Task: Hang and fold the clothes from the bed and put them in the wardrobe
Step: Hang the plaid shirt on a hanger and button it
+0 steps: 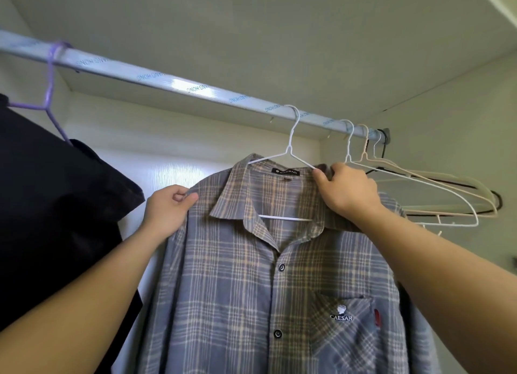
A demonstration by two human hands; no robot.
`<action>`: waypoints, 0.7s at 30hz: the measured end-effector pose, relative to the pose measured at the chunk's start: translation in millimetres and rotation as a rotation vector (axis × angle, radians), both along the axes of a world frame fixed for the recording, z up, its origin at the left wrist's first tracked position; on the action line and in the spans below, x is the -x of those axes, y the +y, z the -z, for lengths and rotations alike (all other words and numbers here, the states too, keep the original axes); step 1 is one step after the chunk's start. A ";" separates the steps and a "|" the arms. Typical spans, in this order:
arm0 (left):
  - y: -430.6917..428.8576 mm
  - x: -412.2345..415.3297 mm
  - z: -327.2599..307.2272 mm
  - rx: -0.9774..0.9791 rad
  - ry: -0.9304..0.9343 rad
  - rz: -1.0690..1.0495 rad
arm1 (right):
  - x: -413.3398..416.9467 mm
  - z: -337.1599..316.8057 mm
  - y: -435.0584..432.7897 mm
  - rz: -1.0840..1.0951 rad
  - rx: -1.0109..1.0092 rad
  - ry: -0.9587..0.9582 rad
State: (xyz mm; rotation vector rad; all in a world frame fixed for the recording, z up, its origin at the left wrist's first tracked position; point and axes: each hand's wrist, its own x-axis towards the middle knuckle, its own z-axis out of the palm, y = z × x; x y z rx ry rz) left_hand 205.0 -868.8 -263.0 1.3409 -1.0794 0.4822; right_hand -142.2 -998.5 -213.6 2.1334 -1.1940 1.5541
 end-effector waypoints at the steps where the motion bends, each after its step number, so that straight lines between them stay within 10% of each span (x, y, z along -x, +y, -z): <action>1: 0.4 2.0 0.6 0.030 0.000 -0.026 | -0.8 1.3 -0.5 -0.004 0.000 -0.003; 21: 3.1 21.9 28.2 0.164 -0.387 -0.361 | -3.3 13.2 1.5 0.041 0.133 -0.008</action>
